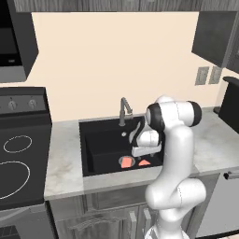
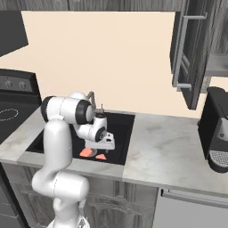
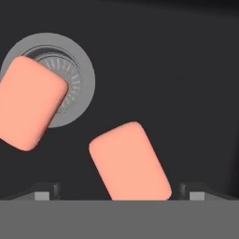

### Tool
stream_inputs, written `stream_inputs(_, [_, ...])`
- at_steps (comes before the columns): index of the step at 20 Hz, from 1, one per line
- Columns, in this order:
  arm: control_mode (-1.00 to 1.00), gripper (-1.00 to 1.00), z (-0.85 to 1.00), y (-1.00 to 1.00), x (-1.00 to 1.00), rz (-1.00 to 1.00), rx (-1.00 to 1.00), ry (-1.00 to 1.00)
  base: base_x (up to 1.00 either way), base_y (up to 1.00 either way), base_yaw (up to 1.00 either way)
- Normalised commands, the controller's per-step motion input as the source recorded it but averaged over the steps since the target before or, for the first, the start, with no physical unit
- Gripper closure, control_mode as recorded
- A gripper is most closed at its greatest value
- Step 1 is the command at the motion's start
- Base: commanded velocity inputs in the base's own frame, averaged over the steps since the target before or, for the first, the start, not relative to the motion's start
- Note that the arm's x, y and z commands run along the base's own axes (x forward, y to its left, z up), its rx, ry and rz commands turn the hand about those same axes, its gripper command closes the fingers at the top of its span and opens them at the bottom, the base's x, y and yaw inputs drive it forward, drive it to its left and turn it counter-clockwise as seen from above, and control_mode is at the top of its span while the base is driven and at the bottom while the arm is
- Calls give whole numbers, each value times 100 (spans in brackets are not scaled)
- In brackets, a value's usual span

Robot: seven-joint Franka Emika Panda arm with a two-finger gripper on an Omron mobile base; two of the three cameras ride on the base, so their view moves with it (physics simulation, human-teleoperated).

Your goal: Pick up the bar soap and bar soap from the sink, and place them back in the cabinet, and close the cabinet doors.

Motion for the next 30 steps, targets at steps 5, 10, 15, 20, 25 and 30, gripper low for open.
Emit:
stream_inputs(5, [-100, -100, -12, 0, 3, 0, 0, 0, 0, 0, 0])
stream_inputs(10, [-100, -100, -13, 0, 0, 0, 0, 0, 0, 0, 0])
stream_inputs(15, [-100, -100, -13, 0, 0, 0, 0, 0, 0, 0, 0])
stream_inputs(20, [-100, -100, -11, 0, 0, 0, 0, 0, 0, 0, 0])
stream_inputs(25, [-100, -100, -10, 0, 0, 0, 0, 0, 0, 0, 0])
stream_inputs(30, [-100, -100, -10, 0, 0, 0, 0, 0, 0, 0, 0])
